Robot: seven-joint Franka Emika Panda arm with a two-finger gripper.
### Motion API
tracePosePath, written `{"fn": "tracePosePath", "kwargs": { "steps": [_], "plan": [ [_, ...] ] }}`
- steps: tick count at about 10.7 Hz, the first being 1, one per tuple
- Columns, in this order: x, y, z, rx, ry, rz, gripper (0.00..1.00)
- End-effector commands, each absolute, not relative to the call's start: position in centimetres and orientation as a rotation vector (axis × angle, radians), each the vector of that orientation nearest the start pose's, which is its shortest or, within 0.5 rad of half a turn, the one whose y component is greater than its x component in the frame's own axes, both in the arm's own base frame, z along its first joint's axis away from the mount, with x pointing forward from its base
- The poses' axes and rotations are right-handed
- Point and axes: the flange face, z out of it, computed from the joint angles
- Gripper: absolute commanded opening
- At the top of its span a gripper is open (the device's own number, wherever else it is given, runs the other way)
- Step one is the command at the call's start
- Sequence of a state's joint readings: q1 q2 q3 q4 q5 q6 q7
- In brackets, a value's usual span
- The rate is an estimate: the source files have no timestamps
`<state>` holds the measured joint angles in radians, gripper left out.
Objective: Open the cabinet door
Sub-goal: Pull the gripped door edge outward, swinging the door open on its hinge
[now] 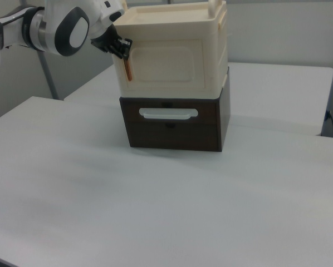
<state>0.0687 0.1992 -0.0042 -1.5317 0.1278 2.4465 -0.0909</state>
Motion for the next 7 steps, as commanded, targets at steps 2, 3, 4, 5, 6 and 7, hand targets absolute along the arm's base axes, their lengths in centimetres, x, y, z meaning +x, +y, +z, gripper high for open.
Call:
{"fn": "tracePosePath", "kwargs": {
  "steps": [2, 3, 4, 5, 6, 7],
  "plan": [
    [67.3, 1.4, 62.2, -2.849, -0.052, -1.125, 0.0],
    [66.5, 0.9, 61.9, -2.866, -0.042, -1.08, 0.0],
    [65.9, 0.1, 61.8, -2.899, -0.03, -0.991, 0.0],
    [64.9, -0.5, 62.3, -2.926, -0.033, -0.913, 0.0],
    [63.9, -1.5, 63.0, -2.948, -0.02, -0.856, 0.0],
    [63.3, -2.4, 63.4, -2.961, -0.013, -0.824, 0.0]
  ]
}}
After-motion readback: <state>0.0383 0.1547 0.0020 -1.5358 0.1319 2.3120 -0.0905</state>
